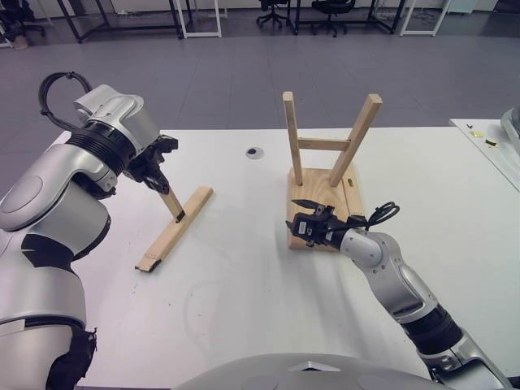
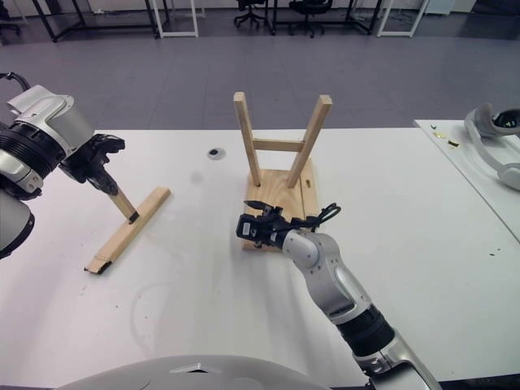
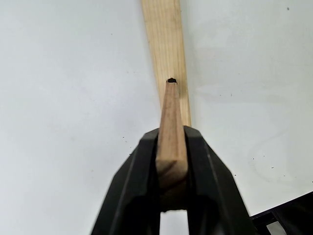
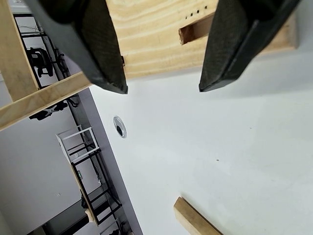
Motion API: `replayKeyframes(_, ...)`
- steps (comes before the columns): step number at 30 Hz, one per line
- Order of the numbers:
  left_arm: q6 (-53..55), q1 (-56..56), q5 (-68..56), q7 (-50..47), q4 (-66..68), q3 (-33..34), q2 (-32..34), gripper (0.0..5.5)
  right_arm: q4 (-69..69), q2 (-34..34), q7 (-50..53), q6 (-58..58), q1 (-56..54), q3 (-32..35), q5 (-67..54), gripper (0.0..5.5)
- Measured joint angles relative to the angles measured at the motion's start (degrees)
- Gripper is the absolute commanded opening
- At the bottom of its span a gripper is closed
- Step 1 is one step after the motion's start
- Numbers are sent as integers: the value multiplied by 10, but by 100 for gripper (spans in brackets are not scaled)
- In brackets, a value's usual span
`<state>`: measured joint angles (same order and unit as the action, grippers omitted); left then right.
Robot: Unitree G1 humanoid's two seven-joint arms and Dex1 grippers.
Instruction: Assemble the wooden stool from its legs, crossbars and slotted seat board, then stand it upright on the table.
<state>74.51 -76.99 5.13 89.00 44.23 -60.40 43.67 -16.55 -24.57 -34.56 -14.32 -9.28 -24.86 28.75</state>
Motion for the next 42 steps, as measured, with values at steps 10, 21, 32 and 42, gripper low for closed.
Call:
replayKeyframes(10,25,7,-1,3,-23,-2,17,41,2,-3,-1,8,0,0,0,273)
replayKeyframes(21,73,18,-28,-59,-42,36,17,41,22,-8,-1,20,-16,2,-2,273)
replayKeyframes(32,68,19,-40,-58,-81,18,36,41,28,-9,-1,33,-18,2,-5,273)
replayKeyframes(42,99,12,-75,-75,-98,1,39,41,29,-10,-1,32,-18,3,-5,273)
